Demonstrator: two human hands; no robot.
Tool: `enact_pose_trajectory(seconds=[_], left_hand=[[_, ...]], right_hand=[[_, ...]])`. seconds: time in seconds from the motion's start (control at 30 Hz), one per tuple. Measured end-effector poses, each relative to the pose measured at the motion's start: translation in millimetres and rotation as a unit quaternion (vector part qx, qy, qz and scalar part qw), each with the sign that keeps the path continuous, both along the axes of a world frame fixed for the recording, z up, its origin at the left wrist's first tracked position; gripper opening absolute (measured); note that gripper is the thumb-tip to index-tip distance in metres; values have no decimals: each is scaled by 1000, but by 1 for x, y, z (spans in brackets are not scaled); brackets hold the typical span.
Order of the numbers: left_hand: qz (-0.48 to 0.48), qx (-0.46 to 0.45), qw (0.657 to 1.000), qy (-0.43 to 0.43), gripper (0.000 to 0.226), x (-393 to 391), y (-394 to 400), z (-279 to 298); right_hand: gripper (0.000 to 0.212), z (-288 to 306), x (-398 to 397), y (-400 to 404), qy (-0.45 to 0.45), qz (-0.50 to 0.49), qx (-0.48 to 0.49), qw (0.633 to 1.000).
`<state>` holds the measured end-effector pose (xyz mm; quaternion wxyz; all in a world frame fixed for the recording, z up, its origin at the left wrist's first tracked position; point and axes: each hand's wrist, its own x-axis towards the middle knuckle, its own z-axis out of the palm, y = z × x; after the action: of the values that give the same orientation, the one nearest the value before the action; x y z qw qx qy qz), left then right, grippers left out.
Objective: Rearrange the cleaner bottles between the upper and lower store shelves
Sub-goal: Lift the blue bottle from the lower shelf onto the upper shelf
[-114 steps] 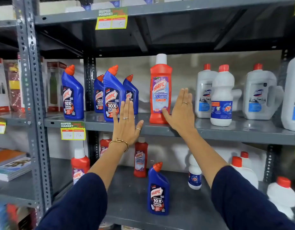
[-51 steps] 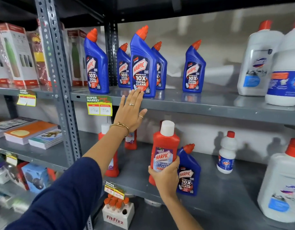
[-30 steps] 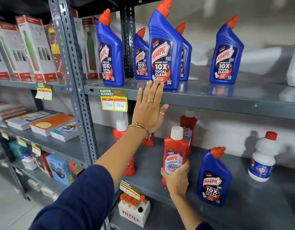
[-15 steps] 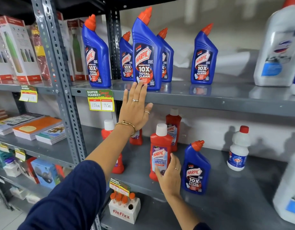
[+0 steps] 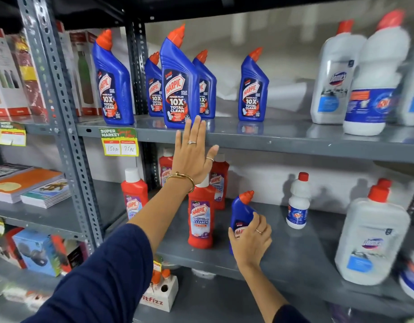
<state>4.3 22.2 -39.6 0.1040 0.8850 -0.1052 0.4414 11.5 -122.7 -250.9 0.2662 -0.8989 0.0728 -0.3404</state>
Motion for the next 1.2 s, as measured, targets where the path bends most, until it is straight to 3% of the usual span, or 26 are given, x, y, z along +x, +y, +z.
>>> enact_pose_trajectory(seconds=[0.3,0.6,0.87,1.2], left_hand=[[-14,-2,1000,27,63,0,-14,-1],[-9,12,999,33,63,5,-9,-2],[-10,-6,999,33,65,2,-14,-2],[-30,-45,997,60,61,-9,-21,2]], right_hand=[[104,-2,11,-1,87,12,84,993],[100,0,12,-2,84,32,122,988],[100,10,-13,-16,37,36,124,991],[101,106,-51,-37,-99,54,111,987]])
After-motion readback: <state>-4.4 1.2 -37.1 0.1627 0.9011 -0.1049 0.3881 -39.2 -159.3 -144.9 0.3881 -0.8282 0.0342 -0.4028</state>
